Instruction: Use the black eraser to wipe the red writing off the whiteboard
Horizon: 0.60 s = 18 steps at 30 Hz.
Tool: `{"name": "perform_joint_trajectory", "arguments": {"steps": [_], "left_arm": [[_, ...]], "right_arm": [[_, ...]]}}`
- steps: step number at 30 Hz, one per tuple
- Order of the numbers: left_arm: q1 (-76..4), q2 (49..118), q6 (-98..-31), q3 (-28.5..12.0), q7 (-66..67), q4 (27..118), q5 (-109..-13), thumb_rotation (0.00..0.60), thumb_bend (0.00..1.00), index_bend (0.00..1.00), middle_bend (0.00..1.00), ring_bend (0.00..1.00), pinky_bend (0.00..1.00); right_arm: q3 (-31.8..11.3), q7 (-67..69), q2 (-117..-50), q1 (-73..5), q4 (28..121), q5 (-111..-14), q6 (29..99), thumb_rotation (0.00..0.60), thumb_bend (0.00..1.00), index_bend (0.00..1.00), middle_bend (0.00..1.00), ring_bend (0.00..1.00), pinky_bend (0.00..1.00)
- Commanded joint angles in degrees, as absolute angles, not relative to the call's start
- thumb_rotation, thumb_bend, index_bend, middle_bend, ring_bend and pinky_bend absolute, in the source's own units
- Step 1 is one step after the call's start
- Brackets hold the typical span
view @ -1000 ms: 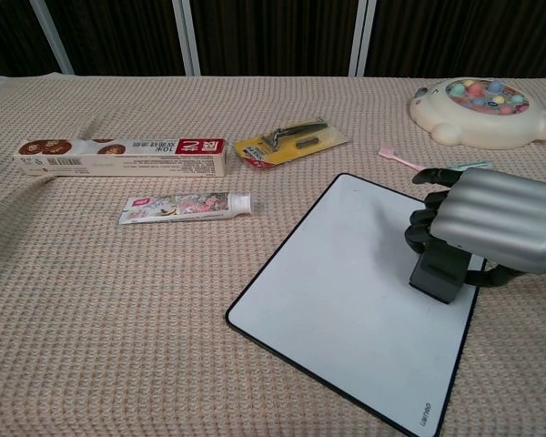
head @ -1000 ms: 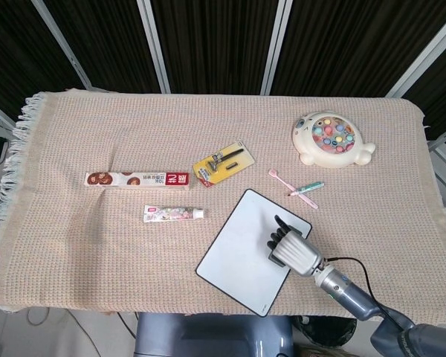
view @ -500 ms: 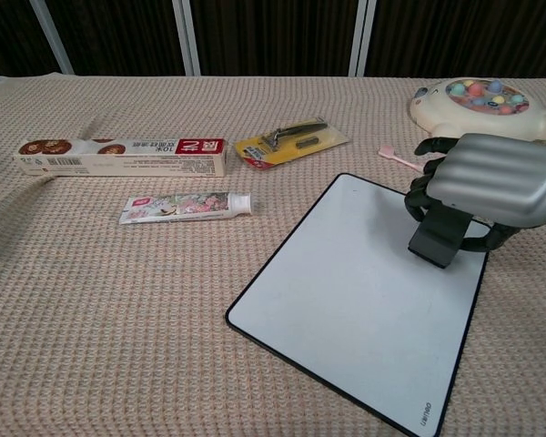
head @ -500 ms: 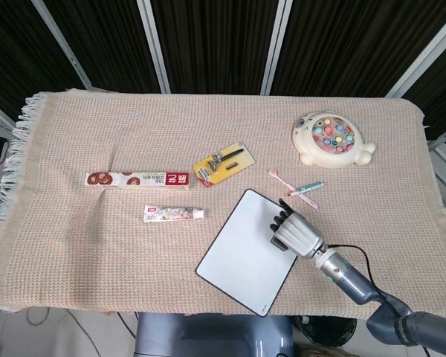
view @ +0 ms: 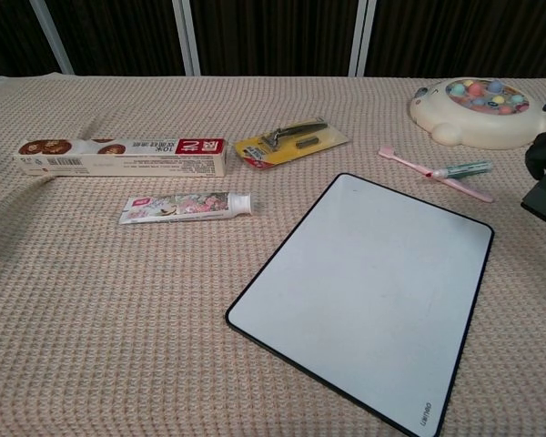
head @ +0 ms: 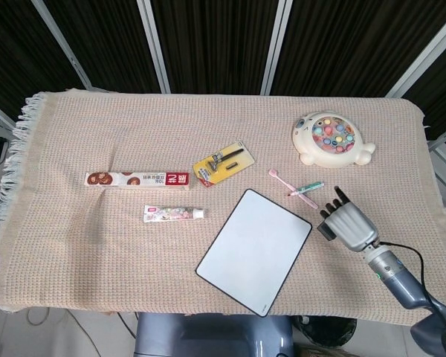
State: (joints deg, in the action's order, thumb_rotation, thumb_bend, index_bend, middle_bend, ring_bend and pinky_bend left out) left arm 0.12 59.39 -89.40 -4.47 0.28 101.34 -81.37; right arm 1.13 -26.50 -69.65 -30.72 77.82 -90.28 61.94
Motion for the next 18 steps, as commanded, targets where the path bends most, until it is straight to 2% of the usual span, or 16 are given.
{"name": "perform_joint_trajectory", "arguments": {"steps": [1,9,18], "left_arm": [[0.1,59.4,-89.4,-4.5,0.3,101.4,-81.4,0.600,0.64,0.16,0.09,0.02,0.00],[0.1,59.4,-89.4,-4.5,0.3,101.4,-81.3,0.600,0.64,0.16,0.09,0.02,0.00],[0.1,59.2,-89.4,-4.6,0.0,101.4,-81.2,0.600,0.64,0.16,0.09,0.02,0.00]], "right_arm": [[1.5,-25.7,-68.4,-29.5,77.1,-86.9,59.4,0.600,0.44,0.70,0.49,0.39,0.14],[0.5,-28.1,-66.6,-29.6,80.8,-76.1,51.2,0.600,0.44,0.70,0.50,0.39,0.14],[-0.9,-28.8,-66.9,-29.5,84.4,-71.2,51.1,0.600,0.44,0.70,0.50,0.40,0.14]]}}
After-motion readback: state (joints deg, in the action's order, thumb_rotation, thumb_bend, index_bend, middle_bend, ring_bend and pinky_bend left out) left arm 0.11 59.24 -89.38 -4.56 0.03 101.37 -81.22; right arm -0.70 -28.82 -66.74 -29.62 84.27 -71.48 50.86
